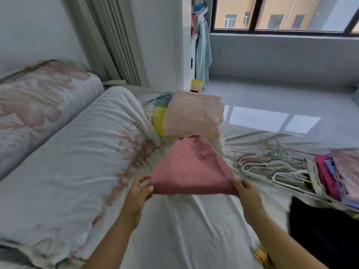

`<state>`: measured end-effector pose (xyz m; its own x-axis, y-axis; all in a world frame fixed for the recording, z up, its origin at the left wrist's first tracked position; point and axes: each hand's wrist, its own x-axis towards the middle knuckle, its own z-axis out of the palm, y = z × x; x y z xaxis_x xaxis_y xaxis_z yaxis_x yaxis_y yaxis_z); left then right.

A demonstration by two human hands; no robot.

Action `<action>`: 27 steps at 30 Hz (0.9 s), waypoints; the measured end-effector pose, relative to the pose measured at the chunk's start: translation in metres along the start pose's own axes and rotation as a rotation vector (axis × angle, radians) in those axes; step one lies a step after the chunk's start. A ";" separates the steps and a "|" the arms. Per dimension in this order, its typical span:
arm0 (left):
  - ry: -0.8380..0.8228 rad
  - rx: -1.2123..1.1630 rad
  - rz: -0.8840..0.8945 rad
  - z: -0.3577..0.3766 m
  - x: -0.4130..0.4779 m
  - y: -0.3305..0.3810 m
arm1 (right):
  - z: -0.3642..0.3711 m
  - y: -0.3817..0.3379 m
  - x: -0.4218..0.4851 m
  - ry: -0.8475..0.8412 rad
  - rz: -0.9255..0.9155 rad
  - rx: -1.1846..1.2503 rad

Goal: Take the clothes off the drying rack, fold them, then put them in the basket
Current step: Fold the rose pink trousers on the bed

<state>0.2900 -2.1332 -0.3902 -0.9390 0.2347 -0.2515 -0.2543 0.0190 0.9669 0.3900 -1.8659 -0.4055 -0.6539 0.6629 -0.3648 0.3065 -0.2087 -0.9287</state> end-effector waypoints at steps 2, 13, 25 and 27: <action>0.022 0.094 -0.164 -0.009 -0.033 -0.071 | -0.017 0.069 -0.021 -0.021 0.183 -0.093; 0.096 0.272 -0.500 -0.041 -0.134 -0.225 | -0.072 0.209 -0.098 -0.202 0.326 -0.273; 0.033 0.144 -0.218 0.017 0.096 -0.149 | 0.021 0.125 0.101 -0.102 0.081 -0.176; 0.003 0.152 -0.227 0.026 0.131 -0.166 | 0.041 0.134 0.138 -0.122 0.098 -0.220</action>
<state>0.2153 -2.0804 -0.5821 -0.8628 0.2048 -0.4621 -0.4205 0.2165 0.8811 0.3125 -1.8314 -0.5826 -0.6881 0.5528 -0.4701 0.5067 -0.0977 -0.8566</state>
